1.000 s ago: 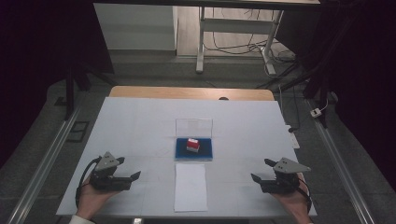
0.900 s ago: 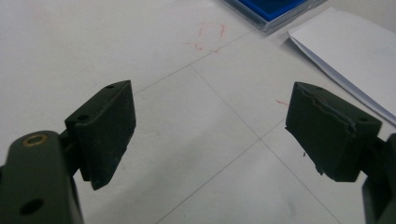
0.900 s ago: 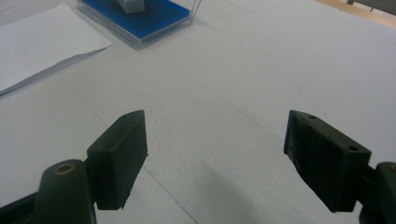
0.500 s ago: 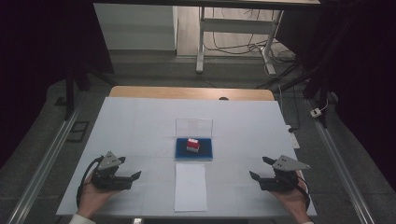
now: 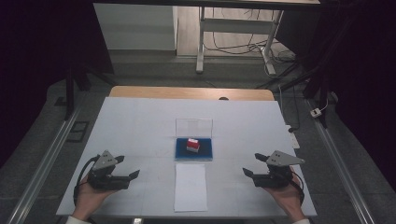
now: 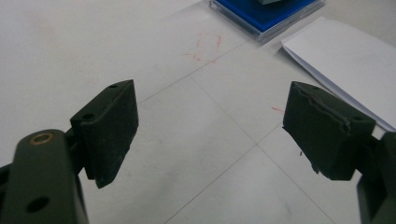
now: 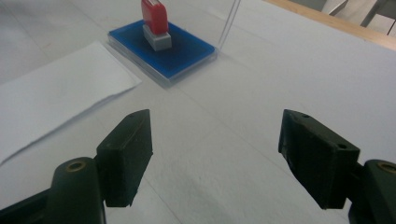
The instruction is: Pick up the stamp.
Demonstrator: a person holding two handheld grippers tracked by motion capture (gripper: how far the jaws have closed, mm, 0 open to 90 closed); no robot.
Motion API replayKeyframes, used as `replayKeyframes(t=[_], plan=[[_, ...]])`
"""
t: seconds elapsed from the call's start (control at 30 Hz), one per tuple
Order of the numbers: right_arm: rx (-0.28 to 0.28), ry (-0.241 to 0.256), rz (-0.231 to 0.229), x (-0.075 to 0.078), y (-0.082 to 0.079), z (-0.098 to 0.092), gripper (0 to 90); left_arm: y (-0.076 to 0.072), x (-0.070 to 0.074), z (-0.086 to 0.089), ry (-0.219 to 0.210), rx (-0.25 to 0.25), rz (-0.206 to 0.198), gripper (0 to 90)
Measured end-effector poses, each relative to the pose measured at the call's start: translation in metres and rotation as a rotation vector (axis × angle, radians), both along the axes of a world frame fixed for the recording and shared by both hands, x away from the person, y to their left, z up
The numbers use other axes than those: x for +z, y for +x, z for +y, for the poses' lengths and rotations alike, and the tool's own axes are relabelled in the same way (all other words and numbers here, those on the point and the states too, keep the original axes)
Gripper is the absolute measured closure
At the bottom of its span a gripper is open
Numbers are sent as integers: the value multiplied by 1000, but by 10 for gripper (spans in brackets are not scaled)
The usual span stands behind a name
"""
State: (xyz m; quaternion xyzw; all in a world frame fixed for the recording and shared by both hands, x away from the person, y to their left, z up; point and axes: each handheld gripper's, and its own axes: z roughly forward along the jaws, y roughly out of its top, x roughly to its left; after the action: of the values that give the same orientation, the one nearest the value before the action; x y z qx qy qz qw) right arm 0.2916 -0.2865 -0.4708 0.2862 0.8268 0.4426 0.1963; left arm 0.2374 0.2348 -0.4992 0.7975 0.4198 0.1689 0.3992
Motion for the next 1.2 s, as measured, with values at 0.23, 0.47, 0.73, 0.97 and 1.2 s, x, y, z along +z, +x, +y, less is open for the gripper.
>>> replayKeyframes(t=[0.23, 0.47, 0.73, 0.97, 1.2], plan=[[23, -1, 1, 11, 11, 16, 267, -1, -1, -2, 0, -20, 5, 185], [65, -7, -5, 20, 23, 36, 271, -4, -2, -7, 4, -29, 13, 188], [91, -5, 0, 18, 29, 52, 271, -5, -4, -6, 7, -27, 17, 191], [106, -19, 17, 16, 35, 63, 270, -4, -5, -7, 10, -29, 15, 192], [112, -5, 20, 17, 42, 71, 272, -3, -7, -7, 9, -26, 22, 192]])
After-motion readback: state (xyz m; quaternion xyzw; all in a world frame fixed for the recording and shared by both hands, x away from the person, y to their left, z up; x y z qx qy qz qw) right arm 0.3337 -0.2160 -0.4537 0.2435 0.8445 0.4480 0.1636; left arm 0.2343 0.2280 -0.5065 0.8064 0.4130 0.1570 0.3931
